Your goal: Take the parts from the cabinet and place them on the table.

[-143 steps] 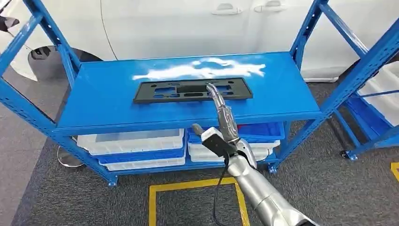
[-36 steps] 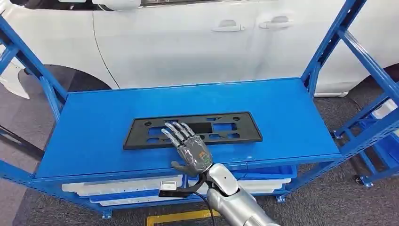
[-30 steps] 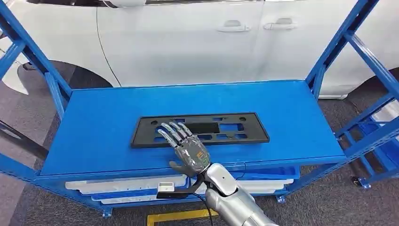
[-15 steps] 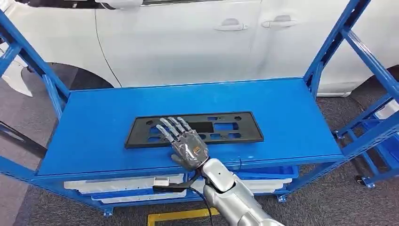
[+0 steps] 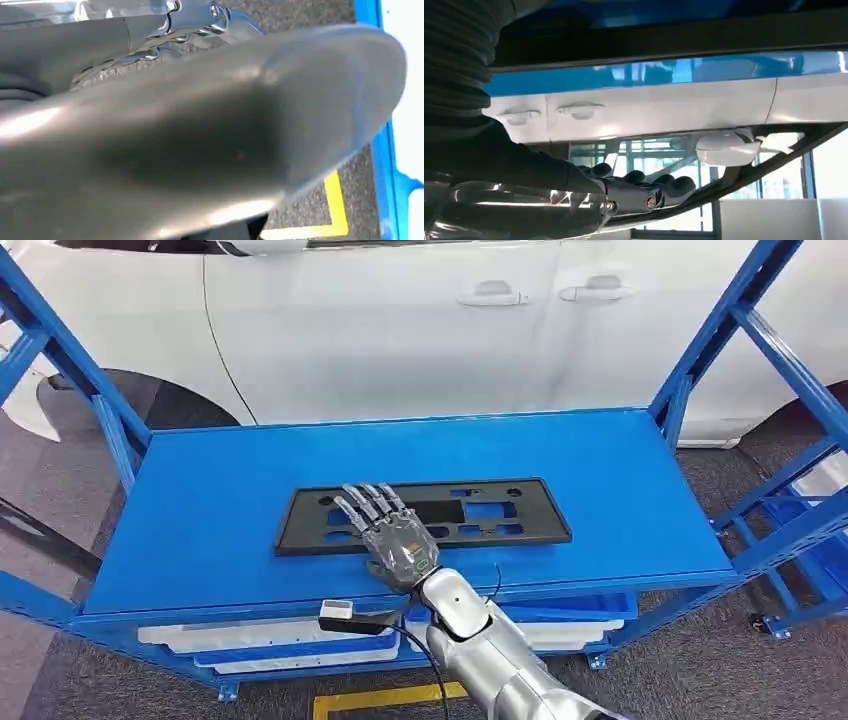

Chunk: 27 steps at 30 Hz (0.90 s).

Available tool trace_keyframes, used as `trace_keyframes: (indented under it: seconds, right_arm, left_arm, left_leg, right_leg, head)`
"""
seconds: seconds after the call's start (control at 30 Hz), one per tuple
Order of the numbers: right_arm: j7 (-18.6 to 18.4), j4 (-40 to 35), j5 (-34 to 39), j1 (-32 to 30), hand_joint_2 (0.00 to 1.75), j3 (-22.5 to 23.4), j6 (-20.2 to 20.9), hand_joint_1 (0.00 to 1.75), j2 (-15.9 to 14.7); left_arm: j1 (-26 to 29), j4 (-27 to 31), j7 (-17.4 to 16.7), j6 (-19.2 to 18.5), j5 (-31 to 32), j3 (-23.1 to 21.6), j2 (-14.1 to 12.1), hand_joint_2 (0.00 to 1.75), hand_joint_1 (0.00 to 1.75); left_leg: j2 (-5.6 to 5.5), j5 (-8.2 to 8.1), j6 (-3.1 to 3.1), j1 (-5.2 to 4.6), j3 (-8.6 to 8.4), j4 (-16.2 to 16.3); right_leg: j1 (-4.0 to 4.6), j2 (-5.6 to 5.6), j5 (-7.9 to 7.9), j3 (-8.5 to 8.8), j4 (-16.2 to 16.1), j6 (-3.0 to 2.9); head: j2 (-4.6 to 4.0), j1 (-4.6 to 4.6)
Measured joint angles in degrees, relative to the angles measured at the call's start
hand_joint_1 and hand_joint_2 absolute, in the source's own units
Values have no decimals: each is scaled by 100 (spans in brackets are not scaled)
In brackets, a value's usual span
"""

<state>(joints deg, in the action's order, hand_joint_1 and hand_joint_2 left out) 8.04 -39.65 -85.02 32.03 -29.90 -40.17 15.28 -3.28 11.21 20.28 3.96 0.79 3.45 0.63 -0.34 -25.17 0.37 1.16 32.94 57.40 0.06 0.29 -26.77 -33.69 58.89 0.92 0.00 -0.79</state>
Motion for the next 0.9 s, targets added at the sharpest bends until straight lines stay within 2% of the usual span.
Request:
trace_keyframes:
  seconds: [0.03, 0.1, 0.13, 0.17, 0.2, 0.27, 0.3, 0.33, 0.43, 0.47, 0.5, 0.53, 0.6, 0.63, 0.67, 0.7, 0.73, 0.77, 0.8, 0.83, 0.87, 0.9]
  right_arm:
    - [-26, 80, -13, 53, 175, 0, 0, 0, 7]
    - [-129, 225, 7, 76, 175, -24, 0, 0, 7]
    - [-171, 284, 7, 72, 175, -35, 0, 0, 4]
    - [-214, 365, -11, 72, 175, -50, 0, 0, 2]
    - [-271, 413, -66, 75, 175, -66, 0, 0, 2]
    - [-411, 472, -190, 107, 175, -101, 0, 0, 2]
    - [-482, 513, -262, 139, 175, -131, 0, 0, 2]
    - [-536, 551, -297, 176, 175, -158, 0, 0, 2]
    - [-796, 695, -444, 227, 175, -243, 0, 0, -9]
    - [-857, 721, -455, 271, 175, -276, -2, 0, -9]
    - [-975, 761, -463, 313, 175, -332, -2, 0, -11]
    - [-1071, 831, -470, 365, 175, -392, 0, 0, -11]
    - [-1244, 962, -470, 396, 175, -494, 0, 0, -11]
    - [-1301, 1001, -470, 404, 175, -516, -9, 0, -13]
    - [-1347, 1045, -470, 426, 175, -558, -9, 0, -13]
    - [-1425, 1116, -470, 465, 175, -631, -9, 0, -13]
    - [-1484, 1175, -470, 511, 175, -690, -9, 0, -13]
    - [-1583, 1237, -470, 563, 175, -746, -7, 169, -13]
    - [-1672, 1309, -470, 623, 175, -796, 2, 175, -13]
    - [-1755, 1423, -470, 694, 175, -851, 29, 175, -11]
    - [-1788, 1495, -465, 742, 175, -877, 64, 175, -11]
    - [-1825, 1597, -448, 789, 175, -900, 142, 175, -9]
  left_arm:
    - [-15, 0, 2, 4, -2, 0, -2, 0, 0]
    - [-20, 0, 13, 4, 0, 2, -2, 0, 0]
    - [-7, 0, 13, 7, 0, 2, -2, 0, 0]
    - [5, 0, 15, 18, 0, 7, -2, 0, 0]
    - [8, 0, 15, 17, 0, 11, -2, 0, 0]
    - [-3, 0, 39, 17, 4, 20, 0, 0, 0]
    - [-5, 0, 48, 17, 13, 26, 2, 0, 0]
    - [-12, 0, 50, 17, 17, 31, 7, 0, 0]
    - [-13, 0, 52, 17, 35, 50, 9, 0, 0]
    - [-23, 0, 55, 17, 35, 52, 9, 0, 0]
    - [-25, 0, 63, 17, 37, 63, 4, 0, 0]
    - [-31, 0, 66, 17, 39, 77, 7, 0, 0]
    - [-27, 0, 66, 17, 44, 81, 9, 0, 0]
    - [-15, 0, 66, 20, 44, 85, 9, 0, 0]
    - [-8, 0, 66, 20, 48, 87, 9, 0, 0]
    - [-6, 0, 66, 22, 59, 92, 9, 0, 0]
    - [-12, 0, 66, 24, 63, 94, 7, 0, 0]
    - [-18, 0, 66, 26, 72, 94, 7, 0, 0]
    - [-24, 0, 66, 26, 85, 94, 7, 0, 0]
    - [-41, 0, 66, 24, 96, 94, 7, 0, 0]
    - [-47, 0, 68, 24, 103, 94, 7, 0, 0]
    - [-42, 0, 72, 20, 103, 96, 7, 0, 0]
  left_leg:
    - [4, -1, 40, -1, 10, 1]
    - [7, 0, 53, -11, 22, 2]
    - [7, -2, 55, -12, 24, 5]
    - [6, -2, 55, -12, 21, 7]
    - [2, -4, 52, -12, 16, 9]
    - [-5, -13, 39, -18, -2, 15]
    - [-5, -20, 26, -20, -6, 15]
    - [-4, -36, -15, -64, 13, 43]
    - [4, -12, -109, -35, 4, -4]
    - [9, -18, -150, -62, -12, -12]
    - [14, -79, -169, -37, 8, 58]
    - [13, -253, -188, -39, 106, 295]
    - [12, -682, -224, -19, 507, 1169]
    - [12, -819, -245, -12, 698, 1572]
    - [12, -821, -260, -6, 782, 1745]
    - [13, -684, -274, 4, 738, 1642]
    - [14, -448, -282, 15, 572, 1286]
    - [17, -178, -285, 31, 320, 762]
    - [20, 24, -282, 46, 79, 277]
    - [12, -99, -257, 8, -16, 76]
    - [-6, -64, -186, 10, -15, 65]
    - [-5, -69, -160, -1, 2, 80]
  right_leg:
    - [-17, 0, -207, -161, 344, 31]
    - [-38, 0, -633, -648, 1351, 76]
    - [-41, 0, -712, -829, 1699, 86]
    - [-44, -1, -642, -870, 1739, 87]
    - [-44, -1, -447, -758, 1484, 74]
    - [-36, -1, 62, -273, 478, 10]
    - [-22, -3, 208, -36, -4, -46]
    - [11, -15, 148, 2, -126, -64]
    - [40, 4, 161, -29, -110, -128]
    - [-8, 7, 189, -10, -169, -172]
    - [-33, -13, 217, 35, -226, -190]
    - [-36, -18, 218, 49, -233, -227]
    - [-23, -26, 211, 52, -230, -251]
    - [-16, -26, 206, 49, -226, -257]
    - [-16, -25, 205, 50, -216, -257]
    - [-21, -20, 197, 54, -205, -252]
    - [-27, -13, 184, 56, -188, -238]
    - [-35, -6, 168, 60, -161, -218]
    - [-37, -4, 146, 59, -130, -194]
    - [2, -2, 125, 41, -104, -157]
    - [7, 5, 127, 26, -90, -130]
    - [-3, 5, 142, 22, -97, -99]
  head:
    - [-2, 26]
    - [0, 24]
    - [0, 26]
    - [-2, 24]
    - [0, 24]
    - [0, 26]
    - [-2, 26]
    - [-2, 20]
    - [-2, 22]
    - [0, 22]
    - [-2, 17]
    - [-2, 9]
    - [-2, 9]
    - [0, 13]
    - [-2, 6]
    - [-2, 9]
    - [0, 6]
    - [0, 6]
    - [-2, 6]
    - [0, 6]
    - [0, 11]
    - [0, 37]
